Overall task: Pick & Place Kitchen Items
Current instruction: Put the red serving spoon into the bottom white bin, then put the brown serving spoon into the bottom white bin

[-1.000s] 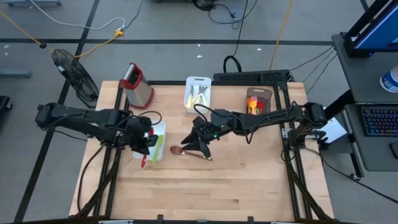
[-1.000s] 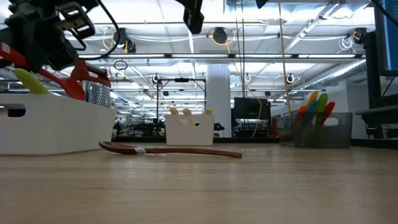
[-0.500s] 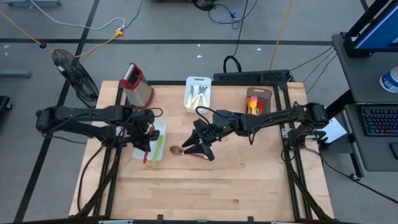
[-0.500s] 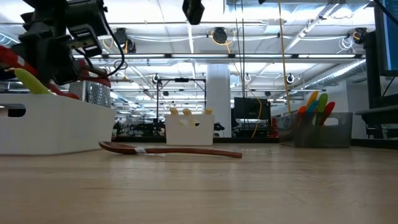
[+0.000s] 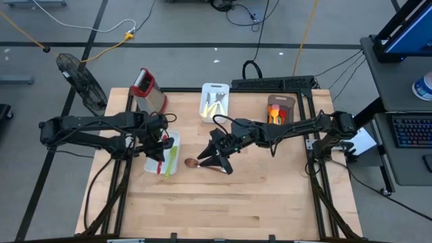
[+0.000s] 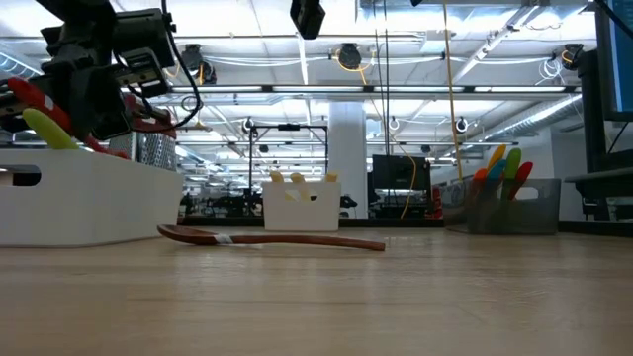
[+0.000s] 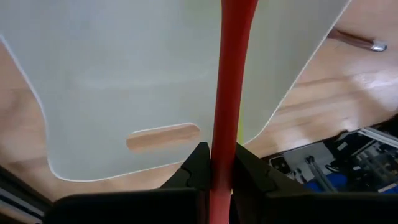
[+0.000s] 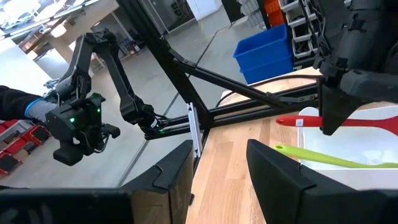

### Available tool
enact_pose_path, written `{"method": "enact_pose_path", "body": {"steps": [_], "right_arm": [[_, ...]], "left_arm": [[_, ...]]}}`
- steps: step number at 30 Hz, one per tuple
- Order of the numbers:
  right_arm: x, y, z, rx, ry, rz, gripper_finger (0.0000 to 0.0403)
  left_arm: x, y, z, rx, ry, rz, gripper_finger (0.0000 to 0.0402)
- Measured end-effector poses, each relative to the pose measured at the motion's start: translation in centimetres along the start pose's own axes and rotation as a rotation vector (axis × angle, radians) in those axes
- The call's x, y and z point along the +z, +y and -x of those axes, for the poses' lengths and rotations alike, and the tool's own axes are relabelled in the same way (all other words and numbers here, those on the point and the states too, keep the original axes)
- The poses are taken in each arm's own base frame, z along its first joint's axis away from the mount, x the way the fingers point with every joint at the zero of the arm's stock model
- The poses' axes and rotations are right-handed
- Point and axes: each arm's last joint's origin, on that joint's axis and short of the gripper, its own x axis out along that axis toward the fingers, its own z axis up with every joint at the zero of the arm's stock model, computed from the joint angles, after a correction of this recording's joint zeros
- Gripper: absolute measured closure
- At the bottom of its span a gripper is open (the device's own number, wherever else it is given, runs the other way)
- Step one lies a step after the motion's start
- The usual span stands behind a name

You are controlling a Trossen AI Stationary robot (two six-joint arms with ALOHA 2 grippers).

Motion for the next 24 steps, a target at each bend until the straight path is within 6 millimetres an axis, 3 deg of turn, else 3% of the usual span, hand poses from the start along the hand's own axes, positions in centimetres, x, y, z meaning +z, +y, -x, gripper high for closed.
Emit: {"method": "enact_pose_path", "body": {"steps": [7, 15, 24], "right_arm": [[0.0, 0.0, 0.0, -0.001, 0.0, 0.0, 0.0257], [0.0, 0.0, 0.0, -0.002, 0.0, 0.0, 0.0257], [0.0, -0.1, 0.0, -0.004, 0.006, 0.0, 0.0257]], "left_arm": [[0.6, -0.3, -1.3, 0.075, 0.018, -0.031, 0.037], [1.2, -0.5, -2.3, 0.123, 0.037, -0.06, 0.0311], [0.8, -0.4, -1.6, 0.083, 0.046, -0.127, 0.0236]]}}
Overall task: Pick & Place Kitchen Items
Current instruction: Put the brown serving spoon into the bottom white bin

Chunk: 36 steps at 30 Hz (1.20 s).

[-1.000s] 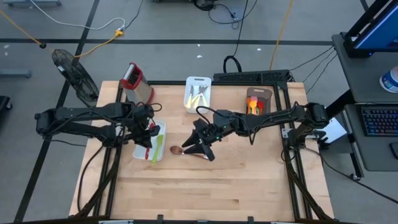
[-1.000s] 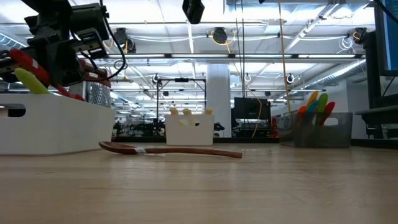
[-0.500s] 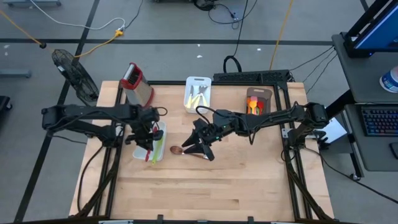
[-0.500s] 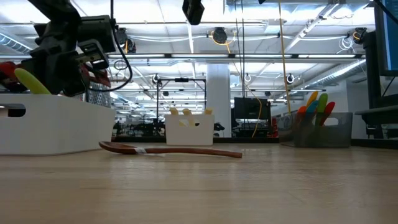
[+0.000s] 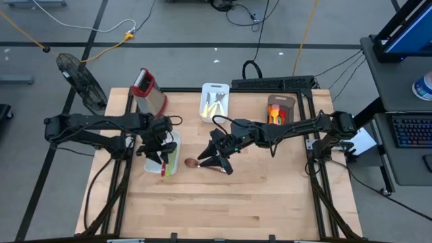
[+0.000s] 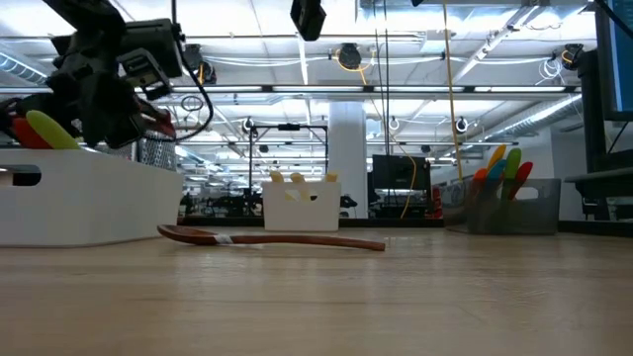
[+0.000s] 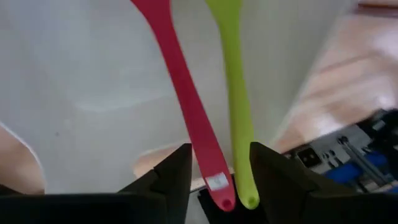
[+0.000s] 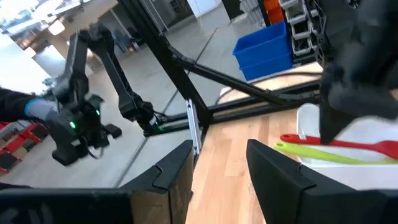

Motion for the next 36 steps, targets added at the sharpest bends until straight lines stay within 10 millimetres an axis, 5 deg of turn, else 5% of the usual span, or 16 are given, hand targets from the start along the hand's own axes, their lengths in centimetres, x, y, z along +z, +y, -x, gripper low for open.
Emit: {"method": "enact_pose_path", "body": {"steps": [13, 21, 28, 36], "right_arm": [[-1.0, -0.4, 0.1, -0.046, 0.093, -0.022, 0.0262], [-0.4, -0.3, 0.0, -0.03, 0.04, 0.047, 0.026], [-0.3, -0.8, 0.1, -0.239, -0.011, 0.258, 0.0272], [-1.1, -1.1, 0.1, -0.418, 0.042, 0.321, 0.026]], "left_arm": [[-3.9, 1.9, 4.3, -0.218, -0.391, -0.187, 0.022], [-6.2, 1.7, 6.3, -0.414, -0.711, -0.516, 0.022], [-8.3, 0.3, 8.0, -0.563, -0.98, -0.942, 0.022], [-9.6, 0.8, 8.8, -0.577, -1.127, -1.088, 0.022]]}}
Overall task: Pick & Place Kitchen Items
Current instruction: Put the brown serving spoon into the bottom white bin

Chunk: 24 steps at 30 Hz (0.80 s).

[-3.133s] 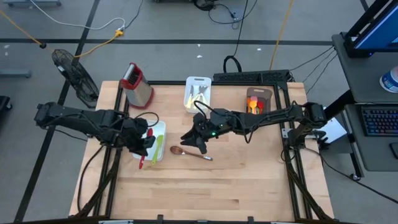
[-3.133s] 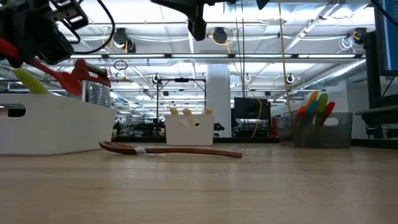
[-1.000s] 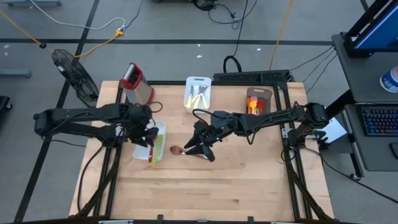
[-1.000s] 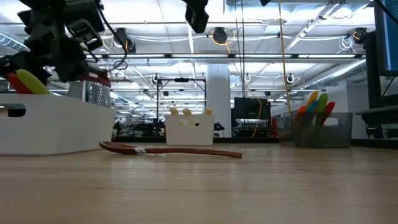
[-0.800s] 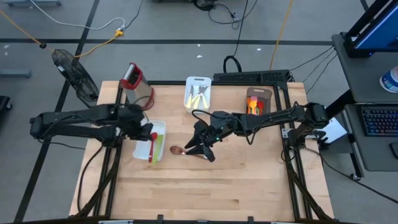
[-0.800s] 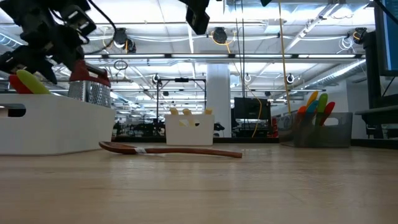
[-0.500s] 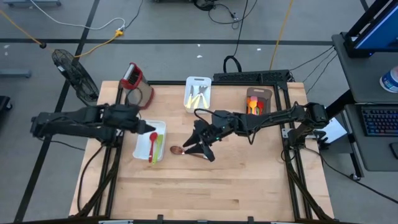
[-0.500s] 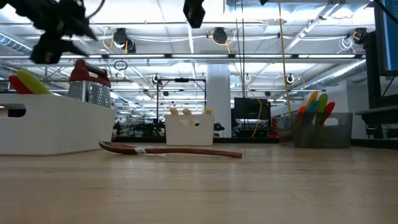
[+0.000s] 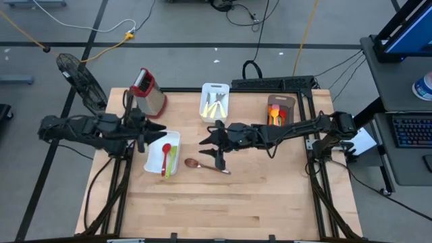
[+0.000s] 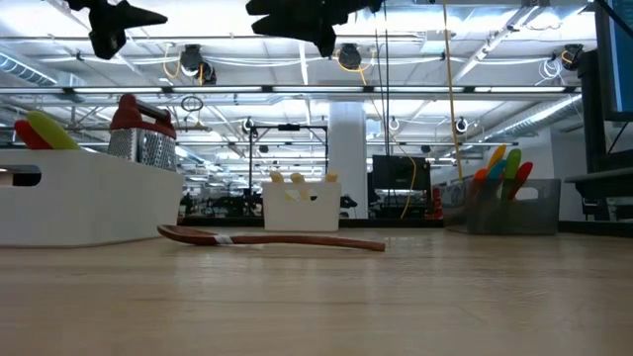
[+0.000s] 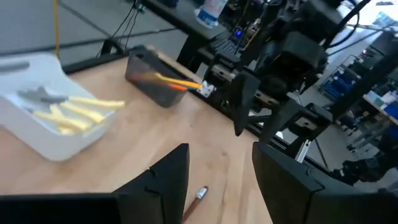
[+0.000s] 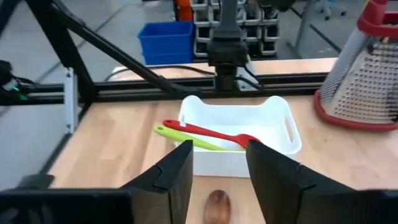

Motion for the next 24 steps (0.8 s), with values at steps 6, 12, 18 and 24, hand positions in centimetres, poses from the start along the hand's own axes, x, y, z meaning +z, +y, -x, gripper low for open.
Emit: {"method": "enact_pose_path", "body": {"steps": [6, 12, 18, 24], "right_arm": [[-0.3, 0.8, 0.0, -0.026, 0.023, 0.024, 0.0228], [-1.5, 0.6, -0.7, -0.059, 0.087, -0.039, 0.019], [-2.1, 0.6, -2.3, -0.075, 0.195, -0.051, 0.0165], [-3.0, 0.4, -5.3, -0.09, 0.347, -0.04, 0.0161]], "left_arm": [[-0.1, -0.4, 0.9, -0.05, -0.013, -0.1, 0.022], [0.1, -0.6, 2.1, -0.114, -0.039, -0.147, 0.022], [0.4, -0.3, 3.5, -0.15, -0.084, -0.183, 0.022], [0.3, 0.1, 4.1, -0.147, -0.073, -0.183, 0.022]]}}
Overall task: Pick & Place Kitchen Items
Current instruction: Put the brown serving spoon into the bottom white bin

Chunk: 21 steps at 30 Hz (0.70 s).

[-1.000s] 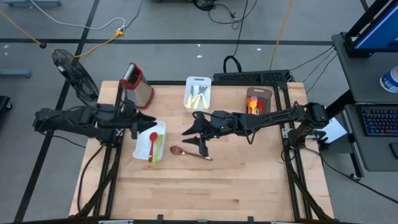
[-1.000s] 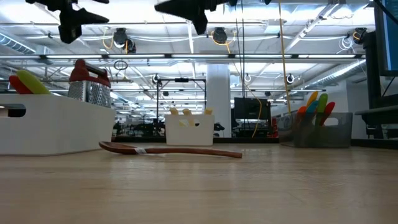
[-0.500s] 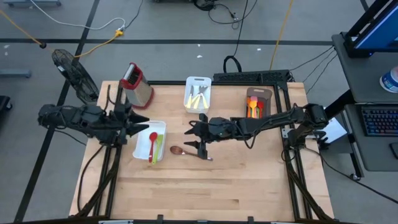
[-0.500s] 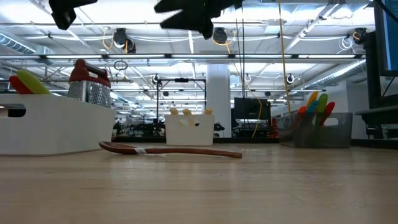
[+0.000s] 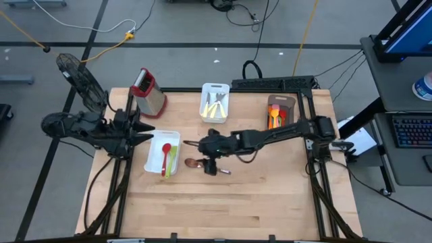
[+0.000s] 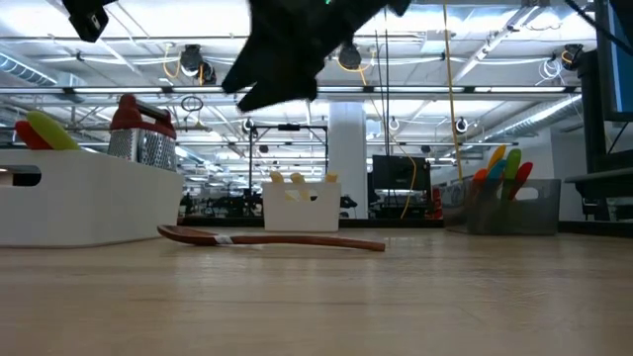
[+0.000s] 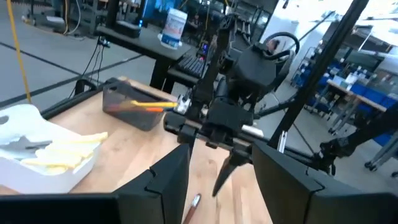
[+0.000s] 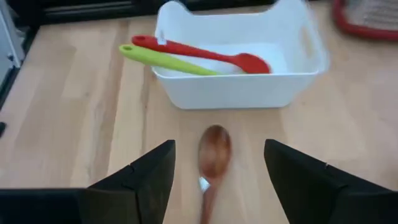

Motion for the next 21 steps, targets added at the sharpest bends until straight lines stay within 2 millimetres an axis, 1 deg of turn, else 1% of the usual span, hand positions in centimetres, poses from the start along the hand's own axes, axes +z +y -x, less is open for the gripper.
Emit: {"method": "enact_pose_path", "body": {"steps": [1, 4, 11, 13, 17, 21], "right_arm": [[-0.2, 0.0, -0.7, 0.01, 0.019, 0.0, 0.0161], [-1.9, -0.1, -2.4, -0.004, 0.131, 0.0, 0.0161], [-4.2, -0.4, -5.3, -0.027, 0.223, -0.065, 0.0161], [-4.8, -0.4, -6.2, -0.03, 0.225, -0.066, 0.0161], [-6.1, -0.5, -7.5, -0.042, 0.278, -0.074, 0.0161], [-7.5, -0.2, -8.7, -0.044, 0.319, -0.063, 0.0161]], "left_arm": [[-0.1, 0.0, 0.0, -0.002, 0.012, -0.003, 0.022], [-0.2, 0.1, 0.1, -0.008, 0.026, 0.003, 0.022], [-0.4, 0.1, 0.0, -0.012, 0.044, -0.004, 0.022], [-0.4, 0.1, 0.0, -0.009, 0.05, -0.005, 0.022], [-0.5, 0.1, 0.1, -0.006, 0.057, -0.003, 0.022], [-0.5, 0.1, 0.1, -0.006, 0.057, -0.003, 0.022]]}}
